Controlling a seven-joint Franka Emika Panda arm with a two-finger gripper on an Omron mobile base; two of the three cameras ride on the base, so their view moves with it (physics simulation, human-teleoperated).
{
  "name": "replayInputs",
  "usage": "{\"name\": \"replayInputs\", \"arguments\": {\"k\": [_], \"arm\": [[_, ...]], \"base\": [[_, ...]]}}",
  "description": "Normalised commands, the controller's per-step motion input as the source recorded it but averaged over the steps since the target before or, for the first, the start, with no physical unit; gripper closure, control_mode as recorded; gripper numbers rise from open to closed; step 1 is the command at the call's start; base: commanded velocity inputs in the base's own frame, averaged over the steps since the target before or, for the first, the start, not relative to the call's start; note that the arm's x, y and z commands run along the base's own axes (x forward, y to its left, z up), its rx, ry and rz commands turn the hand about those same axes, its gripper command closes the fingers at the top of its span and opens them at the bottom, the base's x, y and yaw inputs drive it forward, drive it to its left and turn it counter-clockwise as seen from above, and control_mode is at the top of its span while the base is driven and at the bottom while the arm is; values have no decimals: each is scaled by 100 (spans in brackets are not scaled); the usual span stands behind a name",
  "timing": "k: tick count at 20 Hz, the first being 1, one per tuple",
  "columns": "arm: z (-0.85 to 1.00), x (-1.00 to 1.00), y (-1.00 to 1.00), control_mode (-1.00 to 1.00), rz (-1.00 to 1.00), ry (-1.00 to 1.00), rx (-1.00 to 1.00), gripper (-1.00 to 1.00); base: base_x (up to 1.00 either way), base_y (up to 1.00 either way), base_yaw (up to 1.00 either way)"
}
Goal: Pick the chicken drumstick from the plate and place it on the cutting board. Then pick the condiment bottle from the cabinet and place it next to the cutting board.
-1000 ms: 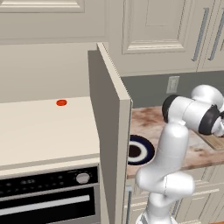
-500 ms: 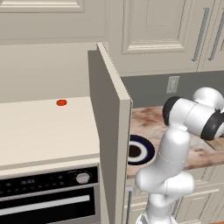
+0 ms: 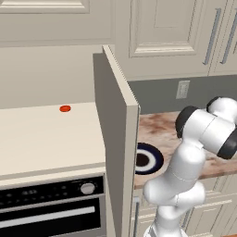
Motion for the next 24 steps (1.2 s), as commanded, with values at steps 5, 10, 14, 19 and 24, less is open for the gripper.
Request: {"name": "replayInputs", "arguments": {"k": [5, 10, 14, 19, 24], "arm": [[21, -23, 19, -100, 6, 0, 0, -100], [27, -22, 22, -100, 8, 0, 0, -100], [24, -23, 21, -100, 8, 0, 0, -100], [21, -26, 22, -100, 7, -2, 0, -100], [19, -29, 22, -100, 4, -4, 0, -100]], "base": [[0, 0, 0], [0, 0, 0], [0, 0, 0], [0, 0, 0], [0, 0, 0]]}}
